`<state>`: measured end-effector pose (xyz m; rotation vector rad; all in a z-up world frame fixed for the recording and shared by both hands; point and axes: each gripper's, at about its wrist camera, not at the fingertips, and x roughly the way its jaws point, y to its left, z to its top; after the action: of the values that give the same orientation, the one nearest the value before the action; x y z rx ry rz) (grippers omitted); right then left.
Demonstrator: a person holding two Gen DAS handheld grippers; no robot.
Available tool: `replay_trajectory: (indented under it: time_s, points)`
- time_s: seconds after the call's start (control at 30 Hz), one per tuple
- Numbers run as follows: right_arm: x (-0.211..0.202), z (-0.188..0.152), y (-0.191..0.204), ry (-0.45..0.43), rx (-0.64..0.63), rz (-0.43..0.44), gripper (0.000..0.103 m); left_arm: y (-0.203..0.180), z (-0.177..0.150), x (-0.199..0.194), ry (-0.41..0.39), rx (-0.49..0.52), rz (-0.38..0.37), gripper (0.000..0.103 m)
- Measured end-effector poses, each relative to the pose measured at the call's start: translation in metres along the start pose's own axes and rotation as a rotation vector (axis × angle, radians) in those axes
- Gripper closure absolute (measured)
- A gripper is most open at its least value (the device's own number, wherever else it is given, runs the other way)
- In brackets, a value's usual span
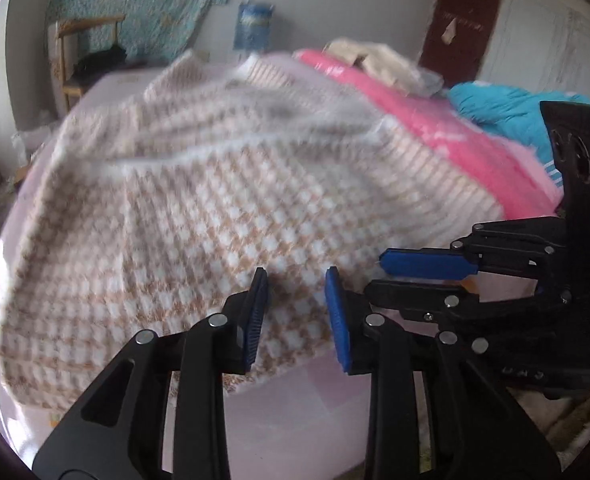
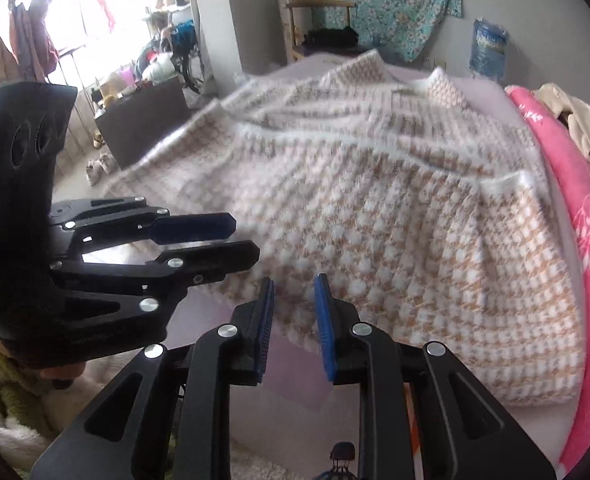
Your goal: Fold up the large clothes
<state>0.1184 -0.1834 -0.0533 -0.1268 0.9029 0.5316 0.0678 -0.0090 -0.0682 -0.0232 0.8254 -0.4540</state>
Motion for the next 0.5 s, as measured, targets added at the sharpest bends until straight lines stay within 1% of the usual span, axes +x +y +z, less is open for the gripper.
replay_trajectory:
  time_s: [0.03, 0.1, 0.17, 0.2, 0.23, 0.27, 0.3, 0.33, 0.4, 0.47, 0.5]
  points:
    - [0.000, 0.000, -0.003, -0.013, 0.018, 0.018, 0.082, 0.002, 0.000, 0.000, -0.011, -0.006, -0.002, 0.073]
    - [-0.007, 0.007, -0.004, -0.001, 0.031, 0.024, 0.083, -0.001, 0.005, -0.007, -0.012, 0.002, -0.001, 0.073]
    - [-0.019, 0.012, -0.004, -0.037, 0.047, 0.050, 0.084, -0.002, 0.008, -0.019, -0.059, 0.015, -0.005, 0.073]
    - [-0.019, 0.013, -0.003, -0.049, 0.048, 0.050, 0.084, -0.001, 0.009, -0.020, -0.068, 0.014, -0.007, 0.073]
    - [-0.014, 0.013, -0.003, -0.045, 0.045, 0.040, 0.084, 0.001, 0.009, -0.014, -0.049, 0.006, 0.011, 0.073]
    - [-0.003, 0.011, -0.004, -0.017, 0.045, 0.025, 0.084, 0.003, 0.008, -0.004, -0.014, -0.004, 0.031, 0.073]
    - [0.005, 0.007, -0.006, -0.016, 0.047, 0.027, 0.084, 0.007, 0.006, 0.004, -0.002, -0.017, 0.032, 0.073]
    - [0.005, 0.005, -0.007, -0.032, 0.051, 0.036, 0.084, 0.007, 0.005, 0.003, -0.016, -0.021, 0.033, 0.073]
    - [-0.003, 0.012, -0.006, -0.013, 0.062, 0.032, 0.084, 0.006, 0.008, -0.006, -0.012, -0.023, 0.033, 0.073]
    - [-0.014, 0.013, -0.004, -0.044, 0.058, 0.031, 0.084, 0.008, 0.009, -0.019, -0.048, -0.039, 0.037, 0.073]
    - [-0.012, 0.011, -0.003, -0.041, 0.053, 0.019, 0.084, 0.011, 0.007, -0.019, -0.047, -0.047, 0.052, 0.072]
